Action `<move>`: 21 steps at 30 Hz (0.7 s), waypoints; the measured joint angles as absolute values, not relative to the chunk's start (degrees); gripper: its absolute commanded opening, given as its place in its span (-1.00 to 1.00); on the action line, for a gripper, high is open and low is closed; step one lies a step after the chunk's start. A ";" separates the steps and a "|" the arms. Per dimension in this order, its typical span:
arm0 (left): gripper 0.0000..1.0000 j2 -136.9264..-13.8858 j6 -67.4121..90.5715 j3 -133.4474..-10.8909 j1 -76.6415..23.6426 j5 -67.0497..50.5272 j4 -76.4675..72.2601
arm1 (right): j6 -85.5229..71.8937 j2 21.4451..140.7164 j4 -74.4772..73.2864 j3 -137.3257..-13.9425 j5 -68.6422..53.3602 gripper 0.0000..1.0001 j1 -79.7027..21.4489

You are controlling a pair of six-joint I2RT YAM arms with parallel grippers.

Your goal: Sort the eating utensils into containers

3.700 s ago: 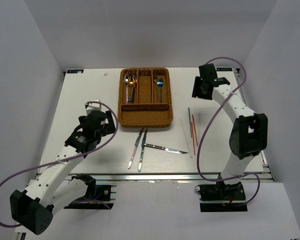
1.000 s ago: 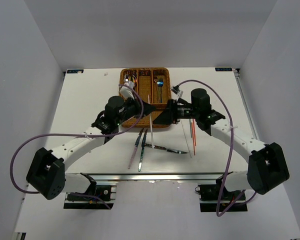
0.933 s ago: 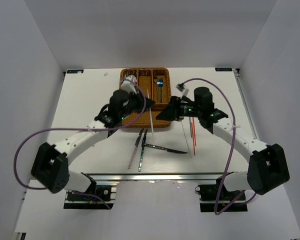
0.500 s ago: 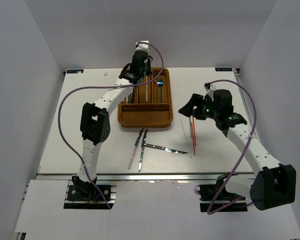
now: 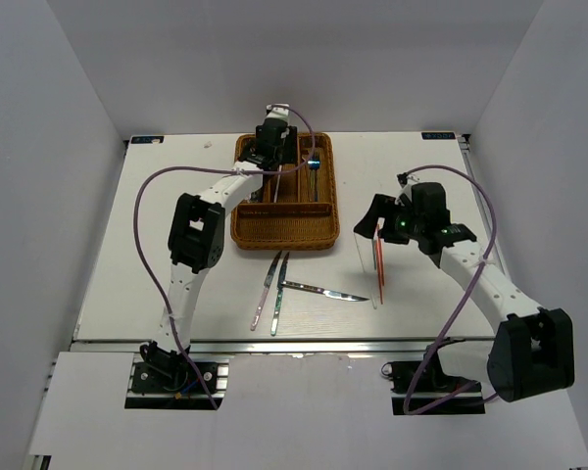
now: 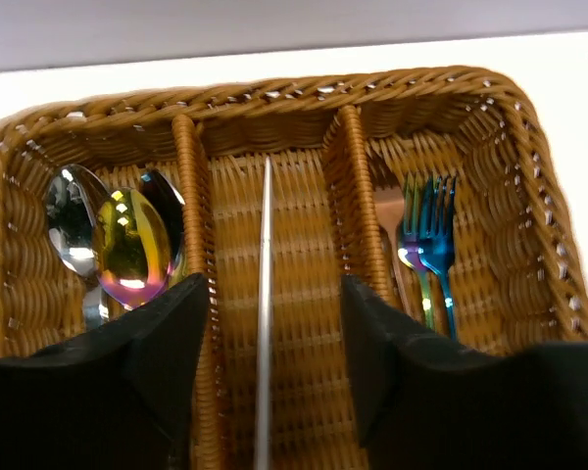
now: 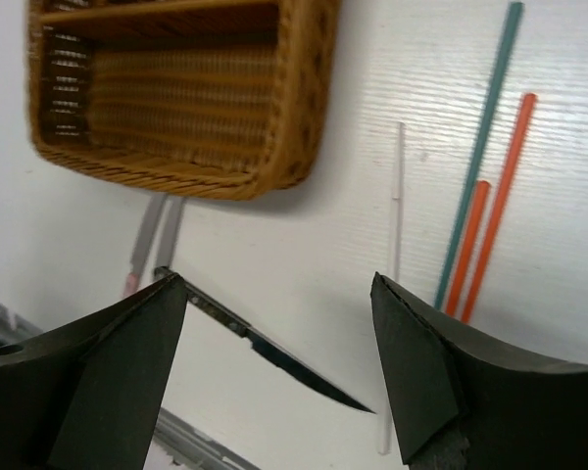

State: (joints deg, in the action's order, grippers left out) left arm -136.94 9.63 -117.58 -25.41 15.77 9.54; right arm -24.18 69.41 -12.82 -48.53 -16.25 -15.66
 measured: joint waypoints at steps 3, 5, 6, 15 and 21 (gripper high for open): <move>0.91 -136.92 10.98 -117.25 -25.41 15.70 9.19 | -23.09 72.20 -14.28 -48.97 -13.21 0.65 -16.10; 0.94 -136.42 11.84 -116.75 -25.41 15.94 8.84 | -22.11 75.44 -16.84 -50.63 -9.61 0.57 -17.52; 0.96 -135.57 12.29 -115.70 -25.39 16.10 8.78 | -21.69 77.08 -17.78 -51.46 -8.05 0.52 -18.79; 0.96 -108.99 19.66 -97.12 -25.34 17.39 14.00 | -20.56 86.59 -24.08 -53.98 5.21 -0.10 -30.28; 0.96 -82.19 25.26 -80.66 -25.32 15.16 12.71 | -20.60 89.49 -27.75 -53.63 10.94 -0.10 -33.10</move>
State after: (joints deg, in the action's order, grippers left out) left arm -82.19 25.26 -80.66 -25.32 15.16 12.71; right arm -20.60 89.49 -27.75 -53.63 10.94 -33.10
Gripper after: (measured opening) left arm 0.981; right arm 0.450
